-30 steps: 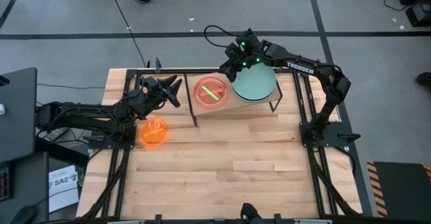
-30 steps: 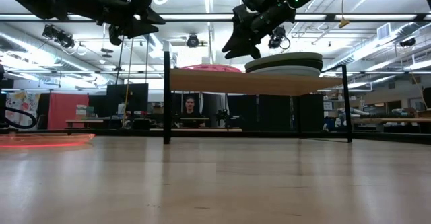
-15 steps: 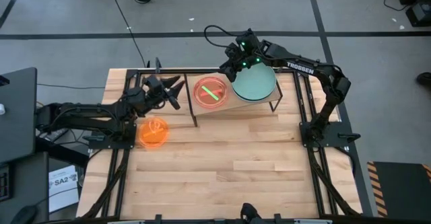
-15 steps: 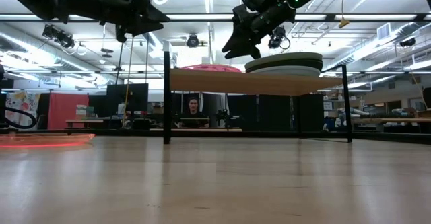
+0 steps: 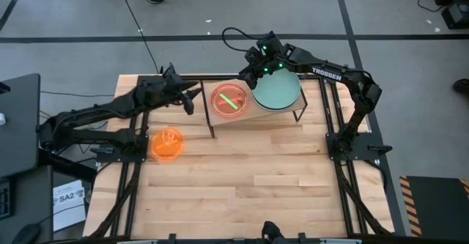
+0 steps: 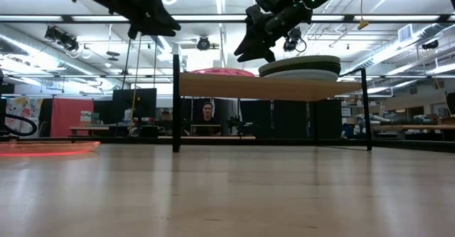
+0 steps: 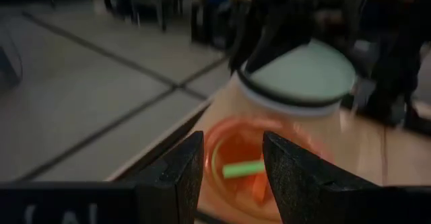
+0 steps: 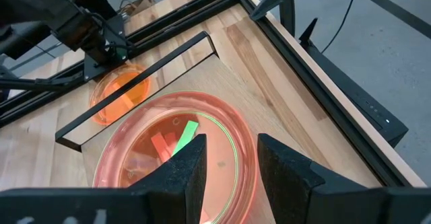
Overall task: Place and stack plates onto a shelf
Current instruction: Stack the small orange plate on top of the small green plate
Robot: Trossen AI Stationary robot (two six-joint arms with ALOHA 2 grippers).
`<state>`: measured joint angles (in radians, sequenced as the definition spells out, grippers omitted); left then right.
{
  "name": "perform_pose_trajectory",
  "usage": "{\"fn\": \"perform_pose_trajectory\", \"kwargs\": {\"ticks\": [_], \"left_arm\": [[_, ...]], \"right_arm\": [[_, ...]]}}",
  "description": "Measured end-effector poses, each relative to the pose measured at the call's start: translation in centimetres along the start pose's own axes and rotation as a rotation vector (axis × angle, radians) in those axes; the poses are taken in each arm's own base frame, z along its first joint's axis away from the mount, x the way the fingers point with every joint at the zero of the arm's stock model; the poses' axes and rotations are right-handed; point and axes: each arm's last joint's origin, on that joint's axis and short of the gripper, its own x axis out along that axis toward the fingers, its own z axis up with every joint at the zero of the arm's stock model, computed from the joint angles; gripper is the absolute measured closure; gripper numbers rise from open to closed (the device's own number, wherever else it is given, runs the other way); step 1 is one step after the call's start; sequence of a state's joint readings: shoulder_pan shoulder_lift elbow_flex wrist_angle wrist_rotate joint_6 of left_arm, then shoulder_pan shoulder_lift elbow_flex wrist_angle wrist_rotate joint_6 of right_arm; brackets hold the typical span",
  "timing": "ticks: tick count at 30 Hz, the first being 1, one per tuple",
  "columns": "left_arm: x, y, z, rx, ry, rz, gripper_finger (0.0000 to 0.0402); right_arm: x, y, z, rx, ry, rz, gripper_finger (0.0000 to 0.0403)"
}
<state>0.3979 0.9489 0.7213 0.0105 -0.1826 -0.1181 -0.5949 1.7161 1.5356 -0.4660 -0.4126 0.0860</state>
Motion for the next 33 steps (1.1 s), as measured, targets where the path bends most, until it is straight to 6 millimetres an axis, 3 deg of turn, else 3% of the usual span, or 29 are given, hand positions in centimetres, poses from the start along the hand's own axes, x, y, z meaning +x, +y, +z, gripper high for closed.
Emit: {"fn": "perform_pose_trajectory", "kwargs": {"ticks": [9, 25, 33], "left_arm": [[-2.1, 1.8, 1.9, 0.024, 0.352, 0.081, 0.0241], [-4.0, 5.1, -0.2, 0.028, 0.695, 0.136, 0.0241], [-2.4, 5.7, -1.7, 0.045, 0.860, 0.082, 0.0241]], "right_arm": [[0.0, 0.0, 0.0, -0.001, 0.000, 0.000, 0.0264], [0.0, 0.0, 0.0, -0.003, 0.000, 0.000, 0.0263], [0.0, 0.0, 0.0, -0.001, 0.001, 0.000, 0.0263]]}}
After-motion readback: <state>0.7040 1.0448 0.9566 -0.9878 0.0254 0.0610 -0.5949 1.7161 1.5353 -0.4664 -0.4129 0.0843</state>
